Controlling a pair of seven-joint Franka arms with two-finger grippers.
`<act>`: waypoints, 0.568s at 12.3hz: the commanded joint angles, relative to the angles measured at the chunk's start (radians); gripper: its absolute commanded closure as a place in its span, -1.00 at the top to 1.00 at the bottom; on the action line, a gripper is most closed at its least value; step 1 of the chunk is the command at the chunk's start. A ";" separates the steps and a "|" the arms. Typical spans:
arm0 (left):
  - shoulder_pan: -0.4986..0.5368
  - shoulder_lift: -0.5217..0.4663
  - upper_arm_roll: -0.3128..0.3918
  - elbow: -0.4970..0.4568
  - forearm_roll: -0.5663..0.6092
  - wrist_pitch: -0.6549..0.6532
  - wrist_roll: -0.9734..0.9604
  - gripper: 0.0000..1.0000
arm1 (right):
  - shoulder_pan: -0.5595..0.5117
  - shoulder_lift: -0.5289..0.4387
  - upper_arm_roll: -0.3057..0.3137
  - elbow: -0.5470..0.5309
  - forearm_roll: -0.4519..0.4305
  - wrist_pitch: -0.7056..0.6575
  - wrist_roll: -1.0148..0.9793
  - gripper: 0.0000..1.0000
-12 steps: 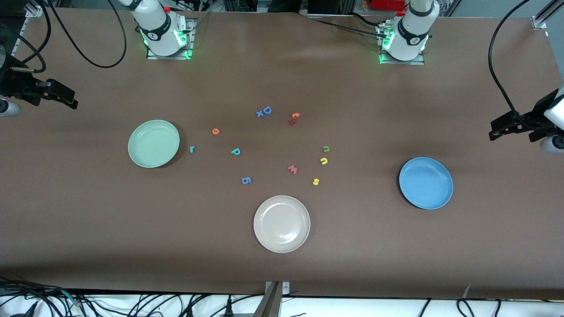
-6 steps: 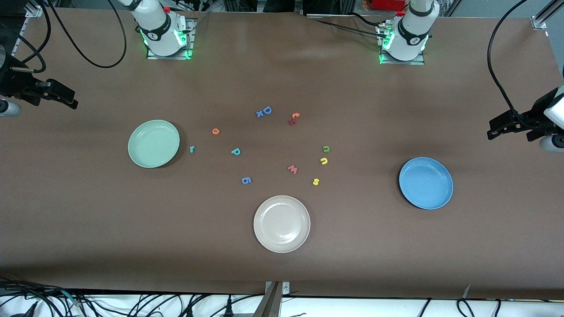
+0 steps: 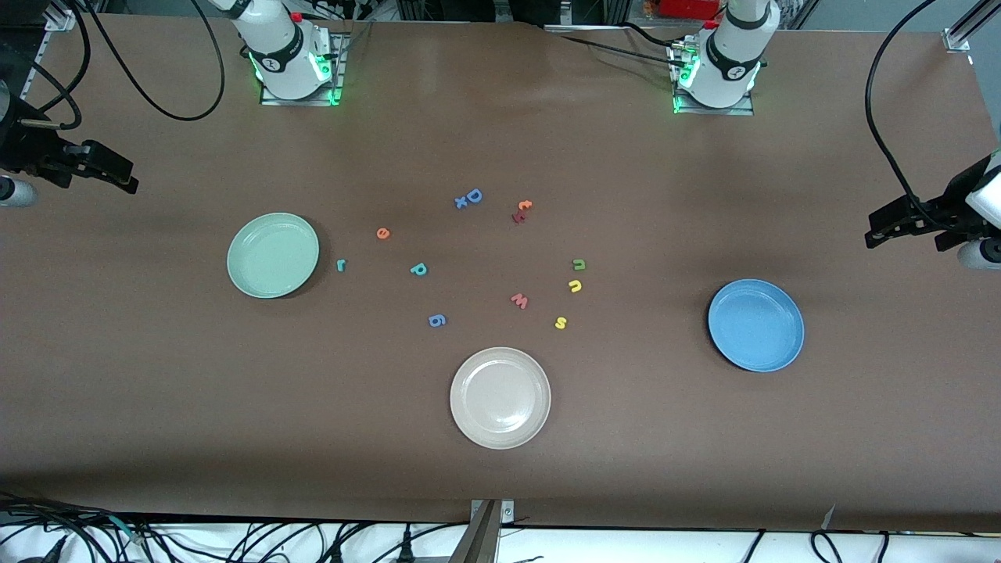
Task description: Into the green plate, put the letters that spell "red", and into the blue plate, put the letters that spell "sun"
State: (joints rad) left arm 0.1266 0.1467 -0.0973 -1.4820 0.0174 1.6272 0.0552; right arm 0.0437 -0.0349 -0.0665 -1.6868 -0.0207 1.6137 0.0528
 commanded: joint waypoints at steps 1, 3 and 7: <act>0.010 -0.007 -0.007 0.012 -0.028 -0.015 -0.002 1.00 | -0.002 0.006 -0.001 0.022 0.002 -0.017 -0.016 1.00; 0.010 -0.009 -0.007 0.011 -0.028 -0.015 -0.002 1.00 | -0.002 0.006 -0.001 0.022 0.002 -0.017 -0.017 1.00; 0.010 -0.016 -0.009 0.003 -0.027 -0.010 -0.002 1.00 | -0.002 0.006 -0.001 0.022 0.002 -0.018 -0.018 1.00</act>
